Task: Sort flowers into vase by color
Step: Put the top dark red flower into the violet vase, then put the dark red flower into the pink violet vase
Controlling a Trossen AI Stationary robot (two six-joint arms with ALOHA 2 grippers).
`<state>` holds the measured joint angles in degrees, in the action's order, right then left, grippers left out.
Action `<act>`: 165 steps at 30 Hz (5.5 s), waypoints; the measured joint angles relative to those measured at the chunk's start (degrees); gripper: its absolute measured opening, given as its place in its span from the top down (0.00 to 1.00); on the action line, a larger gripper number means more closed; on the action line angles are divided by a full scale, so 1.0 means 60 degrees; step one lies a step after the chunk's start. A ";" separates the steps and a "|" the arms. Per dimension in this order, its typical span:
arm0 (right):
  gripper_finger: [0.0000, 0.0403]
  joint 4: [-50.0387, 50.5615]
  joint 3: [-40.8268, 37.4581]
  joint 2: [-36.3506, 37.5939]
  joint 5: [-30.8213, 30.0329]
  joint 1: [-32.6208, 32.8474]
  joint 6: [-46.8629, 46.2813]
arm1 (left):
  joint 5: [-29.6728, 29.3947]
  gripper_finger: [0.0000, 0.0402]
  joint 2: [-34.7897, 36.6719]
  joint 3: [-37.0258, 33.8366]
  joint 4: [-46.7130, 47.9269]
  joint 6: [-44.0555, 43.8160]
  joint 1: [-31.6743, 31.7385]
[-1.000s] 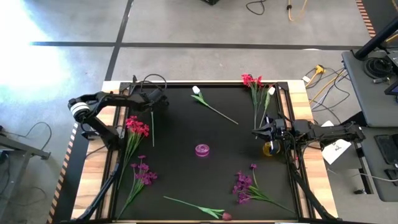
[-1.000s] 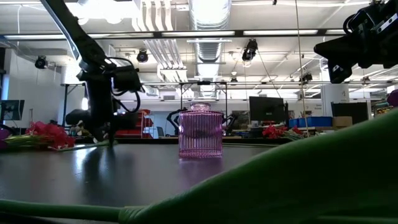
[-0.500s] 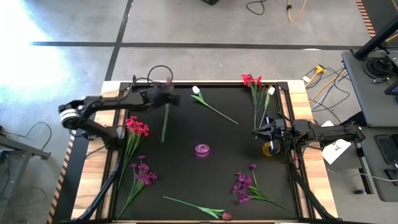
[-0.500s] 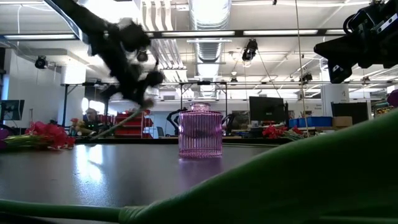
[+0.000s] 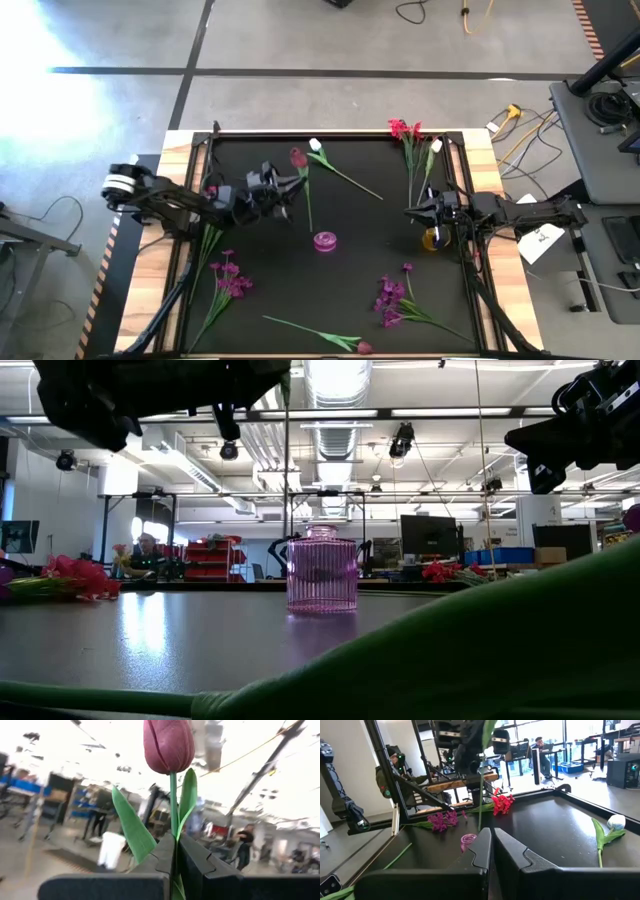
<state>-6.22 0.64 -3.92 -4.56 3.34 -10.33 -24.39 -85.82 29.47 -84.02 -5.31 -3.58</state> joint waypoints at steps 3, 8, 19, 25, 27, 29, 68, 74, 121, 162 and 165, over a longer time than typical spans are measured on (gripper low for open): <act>0.97 0.0001 0.0000 0.0000 0.0000 0.0000 -0.0002 | 0.0076 1.00 -0.0797 0.0314 -0.0913 0.0050 -0.0253; 0.97 -0.0004 0.0000 0.0000 0.0003 0.0000 0.0000 | 0.0736 1.00 -0.1504 0.1368 -0.0824 -0.0135 -0.0272; 0.97 -0.0003 0.0000 0.0000 0.0000 0.0003 0.0001 | 0.1229 1.00 -0.1513 0.1881 0.0038 0.0022 -0.0336; 0.97 -0.0002 0.0000 0.0000 0.0000 -0.0001 0.0000 | 0.0739 1.00 -0.1336 0.1253 -0.0121 -0.0104 -0.0333; 0.97 0.0000 0.0000 0.0000 0.0000 0.0002 0.0000 | 0.0875 1.00 -0.1054 0.1116 -0.0232 0.0047 -0.0341; 0.97 -0.0001 0.0000 0.0000 0.0001 0.0003 -0.0001 | 0.0929 1.00 -0.0856 0.1014 -0.0246 0.0119 -0.0352; 0.97 0.0001 0.0000 0.0000 0.0000 0.0002 -0.0002 | 0.0959 0.97 -0.1451 0.1812 0.2440 -0.0019 -0.0308; 0.97 -0.0003 0.0000 0.0000 0.0002 -0.0001 -0.0001 | 0.0947 0.79 -0.0673 0.1833 0.4640 -0.0487 -0.0362; 0.97 -0.0003 0.0000 0.0000 0.0000 0.0003 0.0001 | 0.5204 0.49 -0.9799 1.7171 2.3506 -0.3414 -0.4468; 0.97 0.0000 0.0000 0.0000 0.0005 0.0000 0.0001 | -0.0314 1.00 -0.5818 1.3670 2.1720 -0.2161 -0.3646; 0.97 -0.0001 0.0000 0.0000 -0.0002 0.0003 -0.0001 | -0.0883 1.00 -0.4085 1.1487 1.9124 -0.1706 -0.3659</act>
<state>-6.23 0.64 -3.92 -4.57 3.36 -10.34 -29.69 -110.33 98.39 30.72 -15.55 -25.54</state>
